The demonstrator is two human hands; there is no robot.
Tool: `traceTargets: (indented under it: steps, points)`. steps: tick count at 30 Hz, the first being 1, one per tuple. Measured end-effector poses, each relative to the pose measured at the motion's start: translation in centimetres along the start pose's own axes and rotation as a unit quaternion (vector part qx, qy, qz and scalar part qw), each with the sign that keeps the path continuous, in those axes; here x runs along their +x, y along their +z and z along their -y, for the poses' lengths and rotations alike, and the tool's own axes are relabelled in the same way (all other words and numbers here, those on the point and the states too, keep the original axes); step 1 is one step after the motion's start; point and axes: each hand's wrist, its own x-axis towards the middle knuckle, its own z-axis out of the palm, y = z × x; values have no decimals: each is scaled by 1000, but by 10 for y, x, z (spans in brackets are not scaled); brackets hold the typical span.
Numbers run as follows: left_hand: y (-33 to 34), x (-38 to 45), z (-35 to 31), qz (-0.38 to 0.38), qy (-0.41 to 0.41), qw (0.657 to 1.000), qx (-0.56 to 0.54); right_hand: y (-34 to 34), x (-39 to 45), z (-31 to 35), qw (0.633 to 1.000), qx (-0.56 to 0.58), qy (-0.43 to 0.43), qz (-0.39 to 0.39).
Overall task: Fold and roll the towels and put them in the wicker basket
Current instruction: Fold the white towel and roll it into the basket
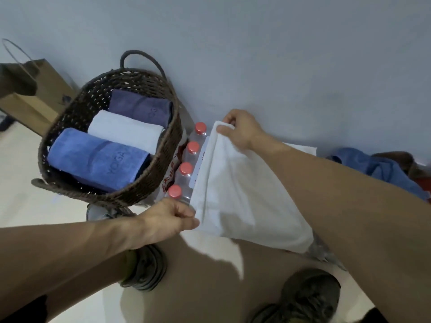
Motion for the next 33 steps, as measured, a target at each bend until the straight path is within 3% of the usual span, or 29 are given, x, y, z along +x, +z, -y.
traceTargets:
  steps: [3, 8, 15, 19, 23, 27, 33]
  points:
    - [-1, 2, -3, 3, 8, 1000, -13, 1, 11, -8, 999, 15, -8, -34]
    - [-2, 6, 10, -79, -34, 996, 18, 24, 11, -15, 995, 41, 23, -86]
    - [-18, 0, 15, -76, -116, 990, 36, 26, 9, 0, 994, -78, 65, -43]
    - [-22, -3, 14, -52, -156, 986, 3, 25, 5, 4, 994, -78, 71, -22]
    - [-21, -4, 19, -39, -143, 989, 5, 15, 6, 1, 996, -82, 12, -12]
    - [-17, -4, 22, -58, -129, 990, -18, 10, 8, -3, 985, -157, -43, 51]
    - [-16, -5, 25, -38, -122, 991, -34, 5, 7, -12, 995, 68, -65, 25]
